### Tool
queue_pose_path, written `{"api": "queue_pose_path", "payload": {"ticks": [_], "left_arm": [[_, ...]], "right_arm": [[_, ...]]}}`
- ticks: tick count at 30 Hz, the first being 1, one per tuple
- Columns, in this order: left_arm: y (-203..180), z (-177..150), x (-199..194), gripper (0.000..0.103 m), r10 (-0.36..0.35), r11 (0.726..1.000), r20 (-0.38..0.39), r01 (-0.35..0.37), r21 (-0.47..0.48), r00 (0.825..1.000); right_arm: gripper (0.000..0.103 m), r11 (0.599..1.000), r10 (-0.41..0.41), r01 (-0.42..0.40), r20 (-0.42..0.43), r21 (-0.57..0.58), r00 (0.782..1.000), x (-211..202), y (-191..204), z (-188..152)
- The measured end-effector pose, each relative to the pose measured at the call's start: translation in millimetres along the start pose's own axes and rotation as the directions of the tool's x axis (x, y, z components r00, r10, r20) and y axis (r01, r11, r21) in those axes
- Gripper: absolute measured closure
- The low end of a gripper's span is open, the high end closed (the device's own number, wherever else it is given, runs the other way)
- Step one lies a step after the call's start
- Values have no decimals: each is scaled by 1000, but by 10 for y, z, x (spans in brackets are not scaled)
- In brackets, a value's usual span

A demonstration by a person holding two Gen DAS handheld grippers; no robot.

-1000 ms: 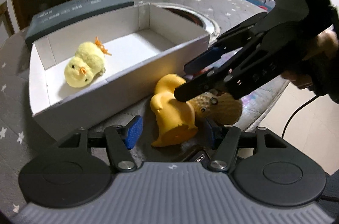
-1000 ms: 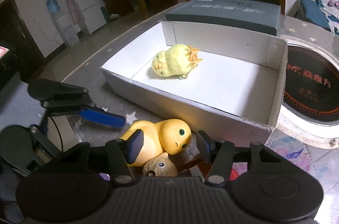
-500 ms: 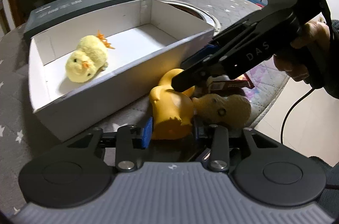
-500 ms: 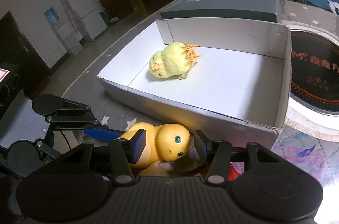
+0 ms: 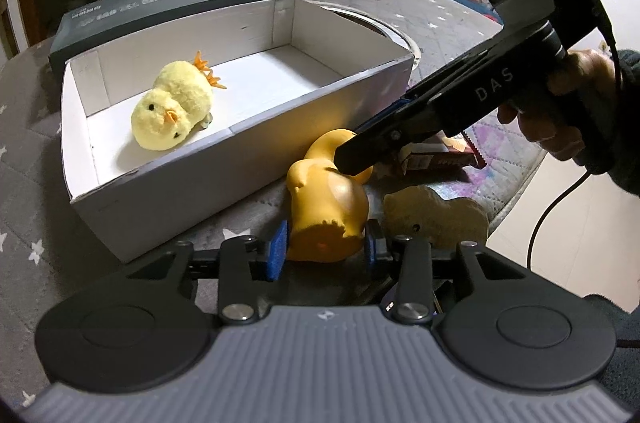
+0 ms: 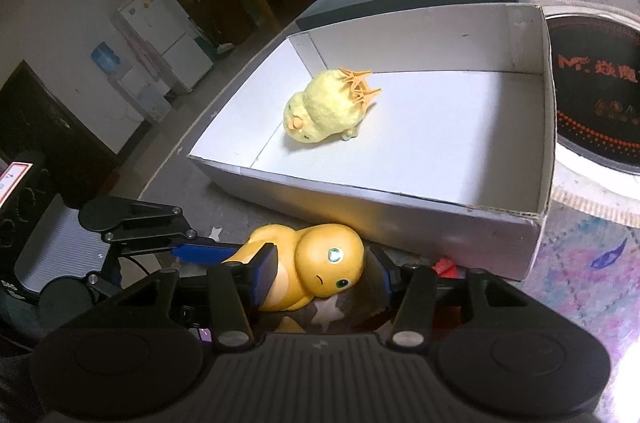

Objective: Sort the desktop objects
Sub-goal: 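Lower the duck into the white box and open the right gripper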

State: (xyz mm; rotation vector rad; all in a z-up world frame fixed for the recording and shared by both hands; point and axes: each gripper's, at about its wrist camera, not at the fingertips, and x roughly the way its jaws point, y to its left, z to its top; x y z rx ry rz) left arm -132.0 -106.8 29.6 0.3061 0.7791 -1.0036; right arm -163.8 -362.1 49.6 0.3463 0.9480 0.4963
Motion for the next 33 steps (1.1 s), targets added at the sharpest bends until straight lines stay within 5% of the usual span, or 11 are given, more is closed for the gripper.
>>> {"api": "queue_pose_path", "payload": {"ticks": [20, 28, 33], "left_arm": [[-113, 99, -340, 63, -21, 999, 97, 17, 48, 995], [-57, 596, -389, 63, 33, 993, 177, -53, 106, 984], [205, 845, -60, 63, 23, 998, 138, -30, 55, 990]], "right_arm": [[52, 997, 62, -58, 83, -49, 995, -343, 183, -3], [52, 988, -4, 33, 189, -152, 982, -599, 301, 481], [52, 988, -41, 63, 156, -143, 987, -409, 61, 819]]}}
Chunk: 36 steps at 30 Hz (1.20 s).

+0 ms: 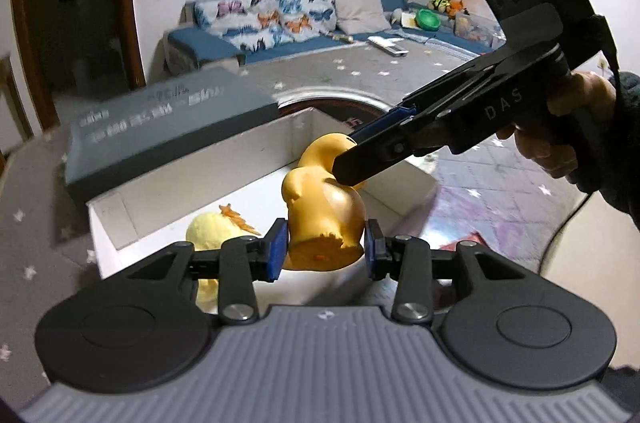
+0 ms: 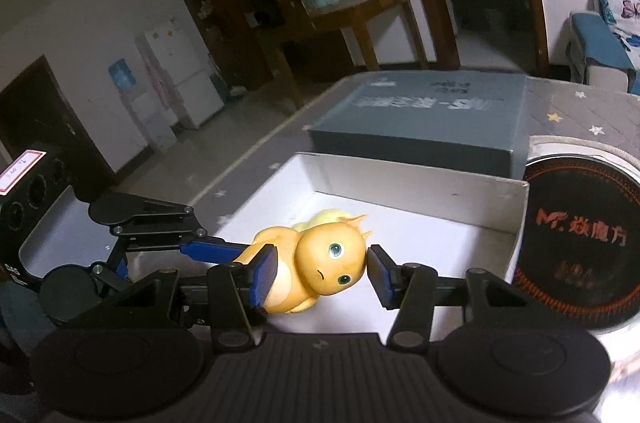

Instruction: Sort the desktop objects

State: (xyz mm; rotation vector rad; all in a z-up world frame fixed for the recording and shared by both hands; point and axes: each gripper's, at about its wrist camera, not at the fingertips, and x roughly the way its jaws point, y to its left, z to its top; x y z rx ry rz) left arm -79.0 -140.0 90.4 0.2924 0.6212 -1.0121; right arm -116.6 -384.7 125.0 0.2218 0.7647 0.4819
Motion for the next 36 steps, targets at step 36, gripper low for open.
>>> {"api": "queue_pose_path", "payload": {"ticks": [36], "left_arm": [[281, -82, 220, 57, 11, 995, -107, -22, -96, 994]], "right_arm": [[35, 997, -62, 63, 6, -48, 998, -444, 300, -492]]}}
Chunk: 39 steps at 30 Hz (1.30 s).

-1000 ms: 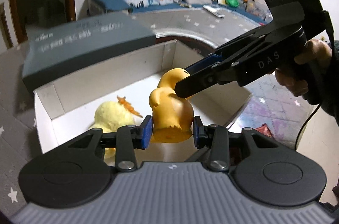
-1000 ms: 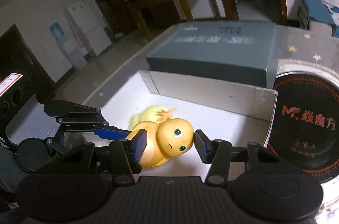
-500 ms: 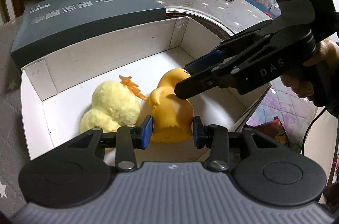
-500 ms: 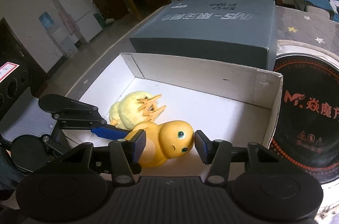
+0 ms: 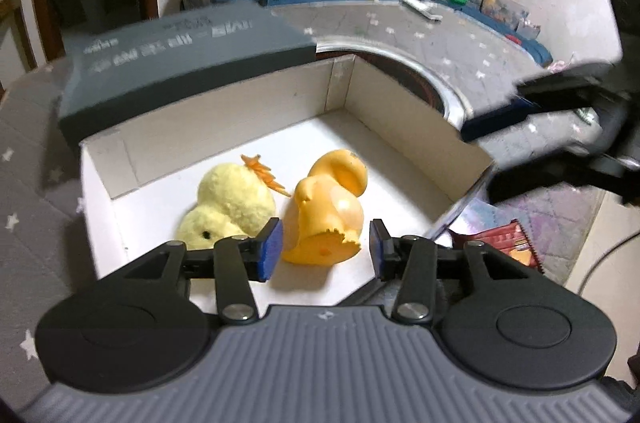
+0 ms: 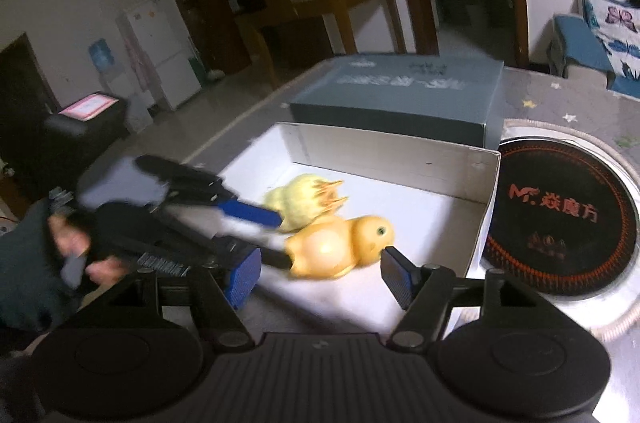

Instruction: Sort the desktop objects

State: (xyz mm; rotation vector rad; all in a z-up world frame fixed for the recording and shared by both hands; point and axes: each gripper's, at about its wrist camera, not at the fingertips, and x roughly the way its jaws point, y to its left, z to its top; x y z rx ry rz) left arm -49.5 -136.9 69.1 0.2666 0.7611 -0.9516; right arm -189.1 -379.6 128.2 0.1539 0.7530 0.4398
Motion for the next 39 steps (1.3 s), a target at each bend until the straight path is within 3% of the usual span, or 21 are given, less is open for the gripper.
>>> {"api": "queue_pose_path", "payload": {"ticks": [3, 6, 10, 18, 25, 36, 39], "left_arm": [[-63, -56, -221, 56, -17, 1000, 41, 17, -2, 999], [-206, -155, -451, 56, -82, 996, 73, 81, 25, 994], [-446, -304, -554, 56, -162, 985, 52, 159, 66, 985], [-638, -513, -268, 56, -222, 973, -53, 225, 61, 974], [-637, -581, -104, 56, -244, 969, -100, 247, 25, 965], [-567, -599, 23, 56, -310, 951, -112, 308, -43, 944], [-542, -606, 51, 56, -333, 942, -110, 327, -70, 936]], "right_arm": [[35, 1000, 22, -23, -6, -16, 1000, -222, 188, -191], [35, 999, 35, -37, -50, -36, 998, -316, 362, -392], [35, 997, 26, -34, -123, -67, 992, -271, 555, -670], [35, 996, -30, 15, -170, -90, 985, -15, 605, -865], [37, 993, -60, 40, -175, -114, 983, 165, 629, -935], [57, 991, -80, 56, -200, -123, 977, 259, 633, -1026], [58, 991, -78, 54, -202, -124, 976, 256, 634, -1025]]}}
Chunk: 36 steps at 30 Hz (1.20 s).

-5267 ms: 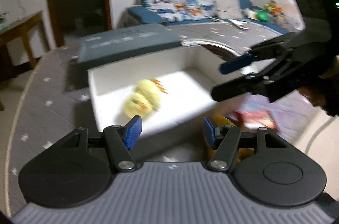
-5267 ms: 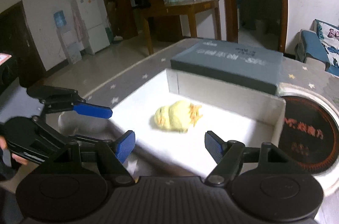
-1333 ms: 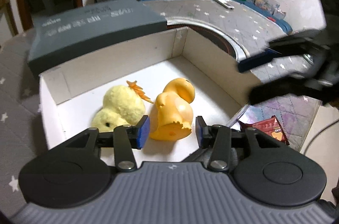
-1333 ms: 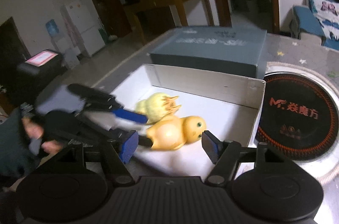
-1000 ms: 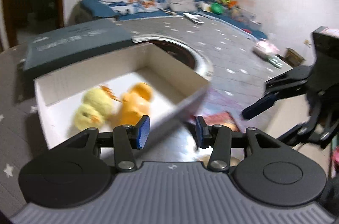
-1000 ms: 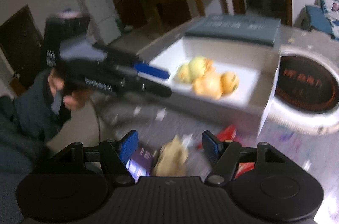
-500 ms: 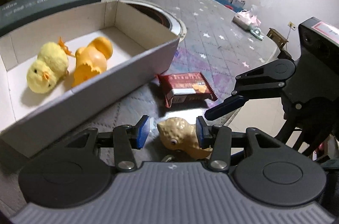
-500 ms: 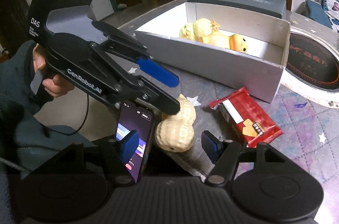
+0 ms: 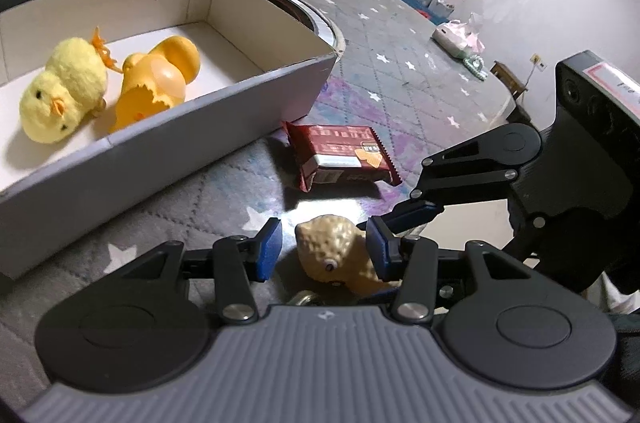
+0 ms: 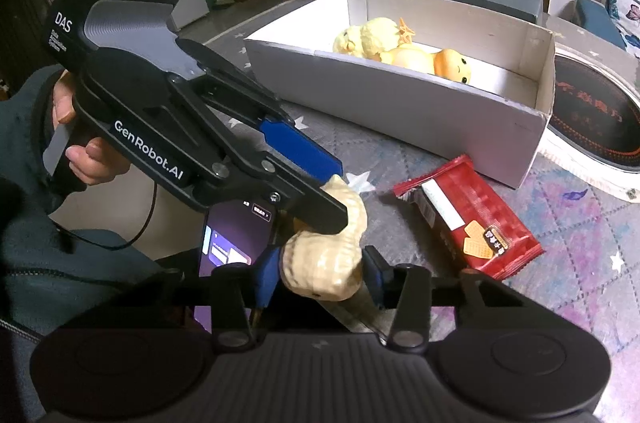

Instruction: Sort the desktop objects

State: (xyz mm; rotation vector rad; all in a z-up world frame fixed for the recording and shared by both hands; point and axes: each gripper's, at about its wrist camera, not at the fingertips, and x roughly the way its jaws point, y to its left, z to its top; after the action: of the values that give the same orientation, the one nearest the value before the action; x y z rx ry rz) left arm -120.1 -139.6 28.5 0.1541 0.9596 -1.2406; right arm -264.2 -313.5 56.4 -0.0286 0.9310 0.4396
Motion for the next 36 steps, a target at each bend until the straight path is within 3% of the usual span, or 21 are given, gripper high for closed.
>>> {"api": "queue_pose_path", "payload": {"ticks": [5, 10, 19, 27, 36], "left_arm": [[32, 32, -39, 56, -30, 999, 15, 31, -38, 999], [-23, 215, -282, 56, -47, 999, 98, 49, -16, 994], [234, 862, -523, 56, 81, 997, 246, -76, -32, 966], [762, 1268, -372, 56, 197, 975, 251, -161, -155, 948], [1021, 1189, -488, 56, 222, 964, 263, -170, -204, 939]], "right_arm": [[58, 1000, -7, 8, 13, -27, 1000, -70, 38, 44], [58, 996, -29, 35, 75, -86, 997, -254, 49, 285], [58, 989, -83, 105, 203, -102, 976, -162, -298, 1050], [58, 994, -101, 107, 191, -19, 976, 277, -728, 1502], [59, 994, -107, 102, 100, 47, 989, 694, -1134, 1662]]}}
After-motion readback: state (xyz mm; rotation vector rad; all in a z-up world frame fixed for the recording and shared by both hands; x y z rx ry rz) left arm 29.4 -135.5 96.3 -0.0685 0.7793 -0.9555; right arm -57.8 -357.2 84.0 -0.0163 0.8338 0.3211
